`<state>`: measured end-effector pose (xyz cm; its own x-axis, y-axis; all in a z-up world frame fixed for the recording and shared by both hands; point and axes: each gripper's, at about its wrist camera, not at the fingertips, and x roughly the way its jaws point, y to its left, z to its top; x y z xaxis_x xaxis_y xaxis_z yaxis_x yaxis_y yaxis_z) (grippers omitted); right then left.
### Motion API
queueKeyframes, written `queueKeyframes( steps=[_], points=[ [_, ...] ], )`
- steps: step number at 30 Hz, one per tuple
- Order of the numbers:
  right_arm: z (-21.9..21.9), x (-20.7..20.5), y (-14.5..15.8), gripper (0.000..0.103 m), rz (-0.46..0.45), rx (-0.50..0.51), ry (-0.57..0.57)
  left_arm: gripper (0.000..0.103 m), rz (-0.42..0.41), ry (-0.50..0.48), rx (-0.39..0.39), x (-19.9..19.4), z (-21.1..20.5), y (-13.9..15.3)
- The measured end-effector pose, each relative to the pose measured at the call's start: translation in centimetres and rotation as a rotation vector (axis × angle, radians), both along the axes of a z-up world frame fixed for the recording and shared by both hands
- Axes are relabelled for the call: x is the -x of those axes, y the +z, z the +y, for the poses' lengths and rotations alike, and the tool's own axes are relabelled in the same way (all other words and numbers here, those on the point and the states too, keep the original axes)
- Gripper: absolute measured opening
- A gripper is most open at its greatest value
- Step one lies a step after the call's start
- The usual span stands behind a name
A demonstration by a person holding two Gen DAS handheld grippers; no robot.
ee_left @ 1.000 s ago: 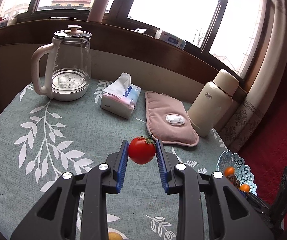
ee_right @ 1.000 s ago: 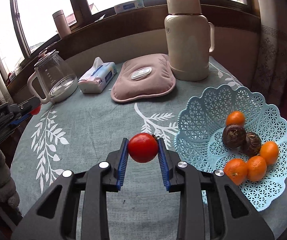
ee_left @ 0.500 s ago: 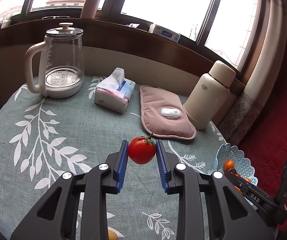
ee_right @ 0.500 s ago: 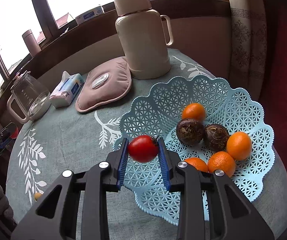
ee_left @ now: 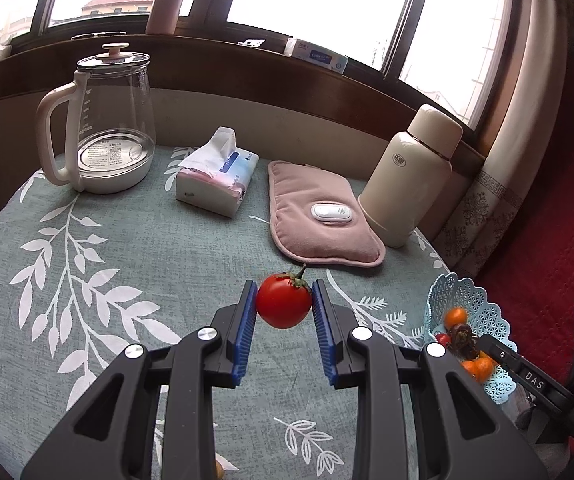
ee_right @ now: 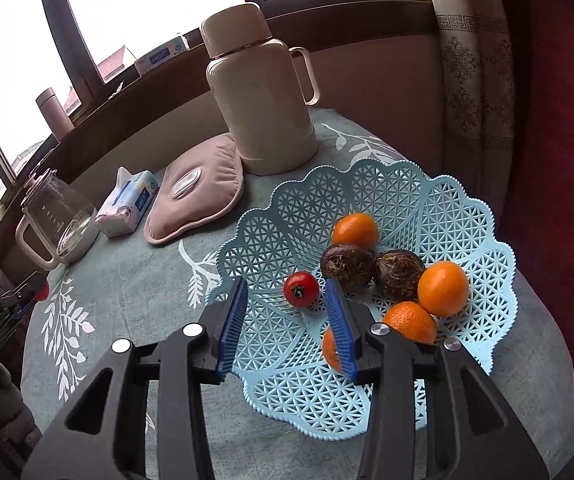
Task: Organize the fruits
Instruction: 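Carry the tomato into the basket and open the right gripper while the left holds its tomato, then lower the held tomato into the basket and open the left gripper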
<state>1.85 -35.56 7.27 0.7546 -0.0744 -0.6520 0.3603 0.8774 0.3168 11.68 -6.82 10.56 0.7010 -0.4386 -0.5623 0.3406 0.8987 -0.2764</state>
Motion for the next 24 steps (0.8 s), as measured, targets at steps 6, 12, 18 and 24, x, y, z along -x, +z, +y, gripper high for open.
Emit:
queueKeyframes(
  steps=[6, 12, 18, 24],
  points=[
    [-0.8, 2.1, 1.0, 0.049, -0.039, 0.013, -0.018, 0.028, -0.013, -0.055, -0.031, 1.4, -2.3, -0.2],
    [-2.8, 4.0, 2.0, 0.049, -0.072, 0.010, -0.057, 0.028, -0.024, -0.115, -0.061, 3.1, -5.0, -0.4],
    [-4.1, 5.1, 2.1, 0.049, -0.095, -0.018, -0.070, 0.028, 0.007, -0.199, -0.077, 4.7, -8.5, -1.2],
    [-5.6, 5.9, 1.5, 0.050, -0.103, -0.057, -0.088, 0.028, 0.019, -0.280, -0.098, 6.4, -12.6, -1.7]
  ],
)
